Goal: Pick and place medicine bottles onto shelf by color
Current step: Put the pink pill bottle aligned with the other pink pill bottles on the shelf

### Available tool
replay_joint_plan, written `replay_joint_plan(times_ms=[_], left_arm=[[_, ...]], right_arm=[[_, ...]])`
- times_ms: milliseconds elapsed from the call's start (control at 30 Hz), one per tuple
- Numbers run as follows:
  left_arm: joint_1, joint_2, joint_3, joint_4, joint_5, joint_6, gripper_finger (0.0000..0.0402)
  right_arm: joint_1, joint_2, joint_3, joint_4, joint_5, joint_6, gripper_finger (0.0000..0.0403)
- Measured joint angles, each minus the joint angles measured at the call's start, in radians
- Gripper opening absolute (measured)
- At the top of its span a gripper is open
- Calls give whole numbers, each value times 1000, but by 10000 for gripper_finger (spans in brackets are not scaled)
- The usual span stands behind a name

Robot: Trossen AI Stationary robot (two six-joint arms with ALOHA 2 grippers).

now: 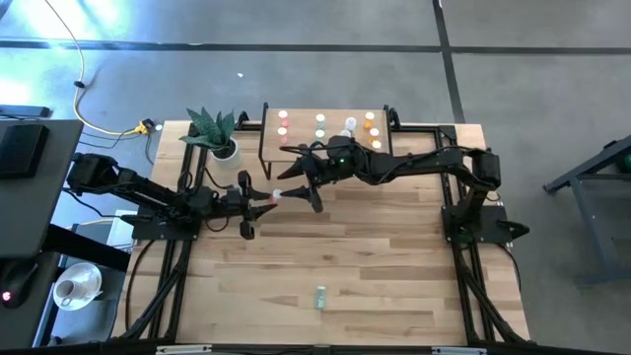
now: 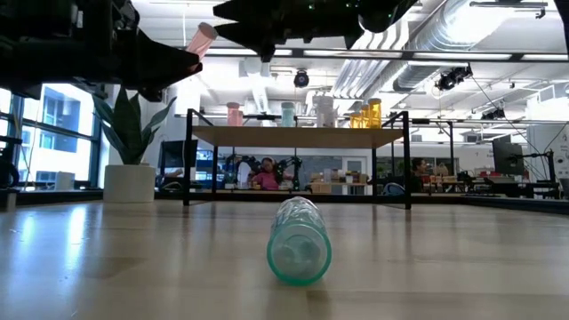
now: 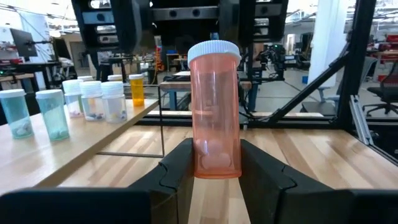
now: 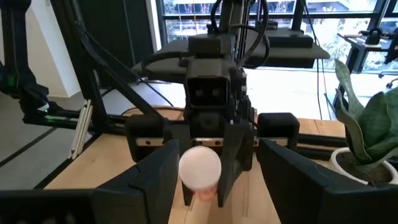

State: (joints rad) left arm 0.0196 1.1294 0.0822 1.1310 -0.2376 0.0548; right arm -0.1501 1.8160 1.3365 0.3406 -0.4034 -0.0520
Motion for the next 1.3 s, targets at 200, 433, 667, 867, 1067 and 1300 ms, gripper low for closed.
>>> replay_joint_plan(times_ms=[200, 433, 667, 867, 1067, 1300], left_arm=[[0, 0, 0, 3, 1, 28, 100], [0, 1, 0, 20, -7, 54, 100], [15, 0, 0, 25, -10, 62, 100], [21, 0, 0, 31, -18, 62, 100], [21, 0, 0, 33, -17, 54, 100], [21, 0, 0, 43, -17, 46, 100]], right_arm=[[0, 8, 0, -1, 2, 0, 210], [0, 35, 1, 17, 3, 3, 210], [0, 45, 2, 52, 6, 3, 210], [1, 47, 1, 107, 5, 26, 210], [4, 47, 1, 104, 1, 28, 210], [29, 47, 1, 100, 45, -12, 210]])
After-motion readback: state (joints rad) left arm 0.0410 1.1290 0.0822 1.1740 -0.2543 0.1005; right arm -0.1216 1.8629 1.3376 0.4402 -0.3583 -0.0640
